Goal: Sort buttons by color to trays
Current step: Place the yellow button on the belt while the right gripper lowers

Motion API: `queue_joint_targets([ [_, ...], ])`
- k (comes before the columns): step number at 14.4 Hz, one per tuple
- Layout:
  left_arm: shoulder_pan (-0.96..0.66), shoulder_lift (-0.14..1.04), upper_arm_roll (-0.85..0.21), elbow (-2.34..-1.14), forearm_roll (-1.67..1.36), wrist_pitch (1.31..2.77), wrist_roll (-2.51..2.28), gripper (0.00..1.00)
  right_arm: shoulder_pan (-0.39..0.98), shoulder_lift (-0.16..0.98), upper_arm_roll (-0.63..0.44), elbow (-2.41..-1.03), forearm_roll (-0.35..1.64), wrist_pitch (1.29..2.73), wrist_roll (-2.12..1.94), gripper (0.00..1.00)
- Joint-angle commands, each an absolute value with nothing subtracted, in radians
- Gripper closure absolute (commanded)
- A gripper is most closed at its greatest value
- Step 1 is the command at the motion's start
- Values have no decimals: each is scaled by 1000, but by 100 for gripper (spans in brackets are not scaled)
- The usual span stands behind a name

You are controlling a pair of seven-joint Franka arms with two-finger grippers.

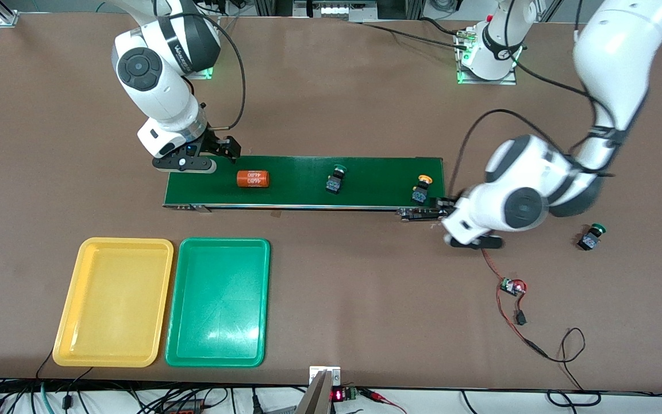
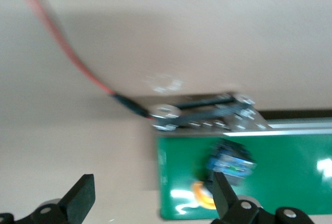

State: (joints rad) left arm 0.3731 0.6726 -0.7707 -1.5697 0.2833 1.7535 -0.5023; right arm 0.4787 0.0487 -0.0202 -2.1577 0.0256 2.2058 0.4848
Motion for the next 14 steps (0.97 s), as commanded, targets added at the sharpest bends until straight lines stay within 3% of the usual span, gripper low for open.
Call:
queue_joint_targets([
  [1,506,680,-775,-1540,308,1727,-468,0,486,63,-23,-2145,18,2215,457,0],
  [3,570,693,-732,-1539,334,1747,-411,0,486,66,-23,-2145,18,2215,436,0],
  [9,571,736,-471,-1442,434,1925,-157,0,498,92,-23,-2145,34,2236,445,0],
  [11,586,788,-459,-1431,442,1943,156,0,549,148,-23,-2137,38,2324,480,0],
  [14,580,857,-439,-1378,445,1948,412,0,600,251,-23,-2050,38,2333,526,0],
])
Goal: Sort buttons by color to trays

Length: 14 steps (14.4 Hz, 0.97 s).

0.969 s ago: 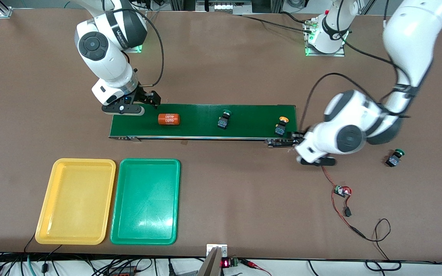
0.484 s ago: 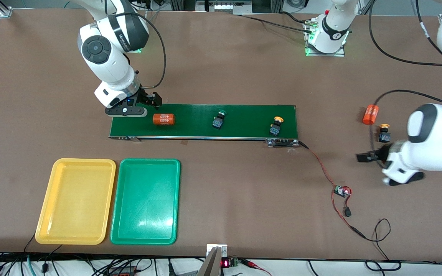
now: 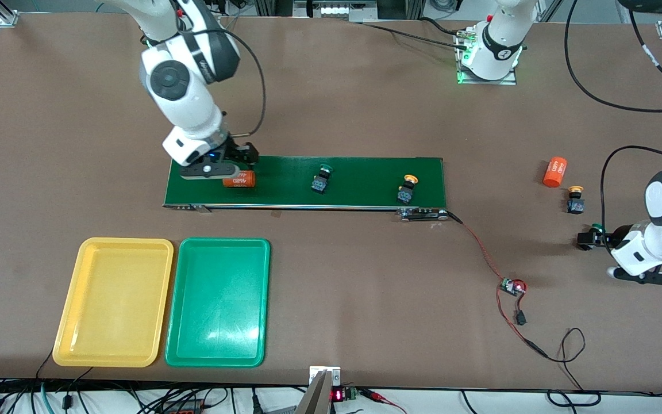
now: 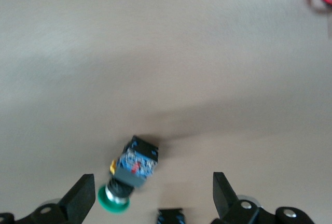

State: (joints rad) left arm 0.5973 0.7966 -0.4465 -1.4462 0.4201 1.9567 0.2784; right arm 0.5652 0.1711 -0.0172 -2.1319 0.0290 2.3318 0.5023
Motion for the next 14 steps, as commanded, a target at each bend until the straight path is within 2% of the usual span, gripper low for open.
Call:
queue_joint_targets([
  [1,581,867,-439,-1379,448,1948,464,0,606,274,-23,-2022,38,2332,528,0],
  [7,583,876,-437,-1381,449,1948,722,0,621,302,-23,-1983,40,2327,647,0],
  [14,588,896,-408,-1384,437,1953,790,0,621,337,-23,-1983,93,2322,686,0],
])
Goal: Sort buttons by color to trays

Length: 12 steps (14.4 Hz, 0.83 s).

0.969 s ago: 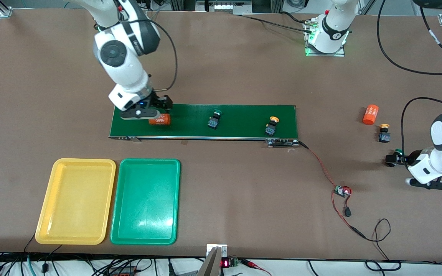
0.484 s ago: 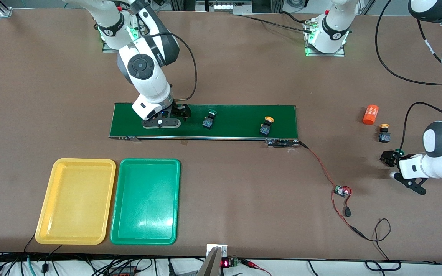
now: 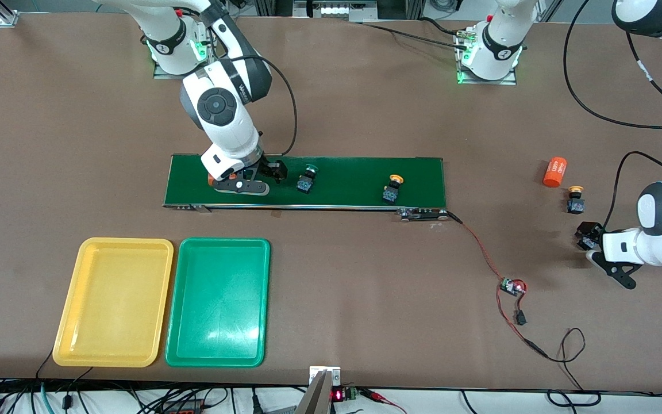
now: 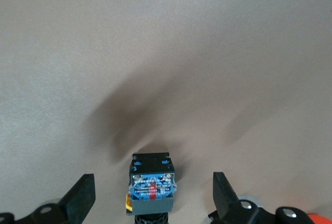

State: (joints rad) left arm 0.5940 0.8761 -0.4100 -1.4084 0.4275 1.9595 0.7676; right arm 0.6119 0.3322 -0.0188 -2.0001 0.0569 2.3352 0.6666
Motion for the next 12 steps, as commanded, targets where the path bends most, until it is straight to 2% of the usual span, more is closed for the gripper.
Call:
queue_joint_targets([
  [1,595,899,-408,-1385,439,1953,790,0,620,339,-23,-1983,115,2322,687,0],
  [6,623,917,-408,-1393,449,2026,833,0,624,339,-23,-1983,135,2319,716,0],
  [7,623,917,-408,-1391,451,2026,833,8,623,339,-21,-1983,146,2316,727,0],
  [8,623,917,-408,-1391,451,2026,834,26,629,341,-21,-1983,164,2312,739,0],
  [9,623,916,-408,-1393,451,2025,834,53,632,341,-21,-1982,188,2301,747,0],
  [11,621,914,-408,-1393,451,2025,845,80,637,356,-21,-1982,206,2299,749,0],
  [12,620,908,-410,-1391,451,2025,885,91,640,362,-21,-1980,206,2301,752,0],
])
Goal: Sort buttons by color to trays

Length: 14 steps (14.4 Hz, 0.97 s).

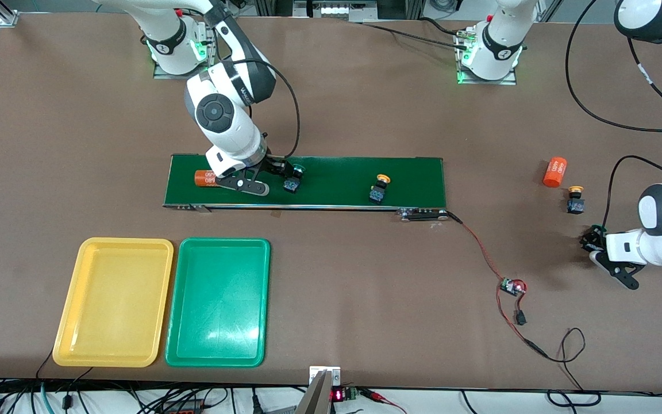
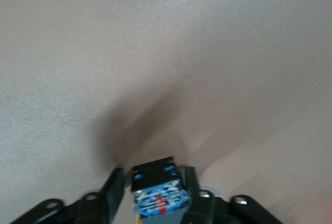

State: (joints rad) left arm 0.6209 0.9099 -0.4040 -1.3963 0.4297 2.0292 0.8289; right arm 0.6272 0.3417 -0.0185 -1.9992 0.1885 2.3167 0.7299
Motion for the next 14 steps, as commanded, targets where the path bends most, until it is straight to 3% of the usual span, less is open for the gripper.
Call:
queue_joint_targets([
  [1,617,902,-416,-1384,451,2020,912,95,646,367,-21,-1980,206,2301,755,0],
  [3,614,876,-431,-1390,433,1996,905,96,652,374,-21,-1980,206,2301,761,0],
  [8,620,844,-604,-1394,353,1764,648,100,650,402,-21,-1948,206,2301,756,0],
  [14,607,839,-803,-1434,362,1697,164,100,647,466,-23,-1907,192,2306,741,2],
])
